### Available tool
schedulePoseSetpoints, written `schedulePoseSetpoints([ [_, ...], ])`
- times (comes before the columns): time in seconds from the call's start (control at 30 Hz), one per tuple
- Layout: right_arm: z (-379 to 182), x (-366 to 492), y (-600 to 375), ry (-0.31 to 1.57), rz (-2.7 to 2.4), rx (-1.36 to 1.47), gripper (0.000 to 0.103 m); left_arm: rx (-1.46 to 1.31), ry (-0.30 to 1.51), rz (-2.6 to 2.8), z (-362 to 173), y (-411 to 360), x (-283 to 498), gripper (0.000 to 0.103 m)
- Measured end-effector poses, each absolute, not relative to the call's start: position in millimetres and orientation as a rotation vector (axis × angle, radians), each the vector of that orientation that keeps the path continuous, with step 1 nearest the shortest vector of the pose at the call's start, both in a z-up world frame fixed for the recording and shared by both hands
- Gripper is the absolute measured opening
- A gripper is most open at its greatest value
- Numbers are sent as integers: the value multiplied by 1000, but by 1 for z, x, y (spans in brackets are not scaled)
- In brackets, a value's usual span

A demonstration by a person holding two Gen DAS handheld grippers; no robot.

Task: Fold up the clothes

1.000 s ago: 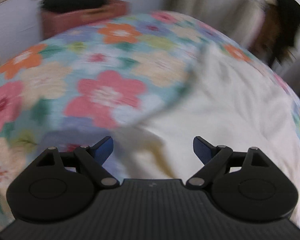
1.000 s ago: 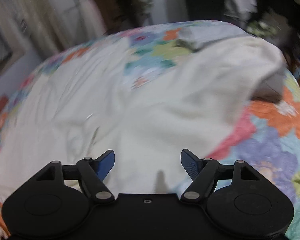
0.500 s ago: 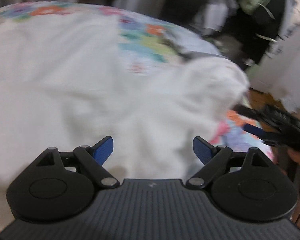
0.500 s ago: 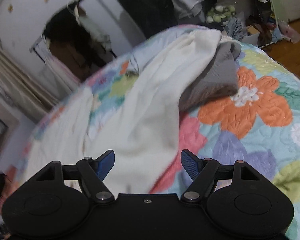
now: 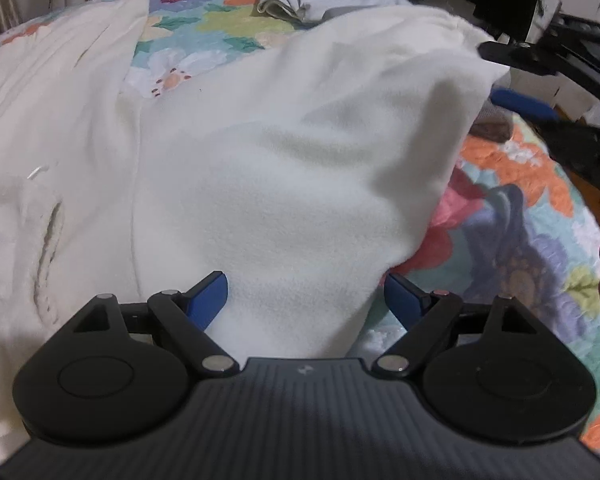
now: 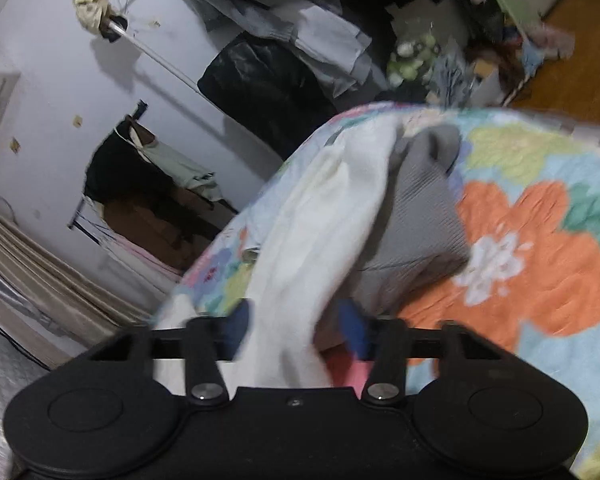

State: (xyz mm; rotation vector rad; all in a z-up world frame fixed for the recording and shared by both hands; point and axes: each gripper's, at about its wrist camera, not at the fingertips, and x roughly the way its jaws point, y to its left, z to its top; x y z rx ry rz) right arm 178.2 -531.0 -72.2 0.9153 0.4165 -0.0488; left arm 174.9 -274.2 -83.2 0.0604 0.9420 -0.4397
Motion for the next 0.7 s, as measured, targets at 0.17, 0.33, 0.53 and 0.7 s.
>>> schedulePoseSetpoints([
  [0.17,-83,195,-522,464,-79,949,40,128,894,-513,-73,-288,179,79],
  [0.33,-86,204,-531,394,-63,1008,35,277,836,-532,-82,-315,185,79],
  [0.53,-70,206,-519,310,26,910,8,196,824,-510,-73,-307,193,46],
  [0.7,-51,209,-499,279,180,860,8,115,782,-500,-50,-282,194,21],
])
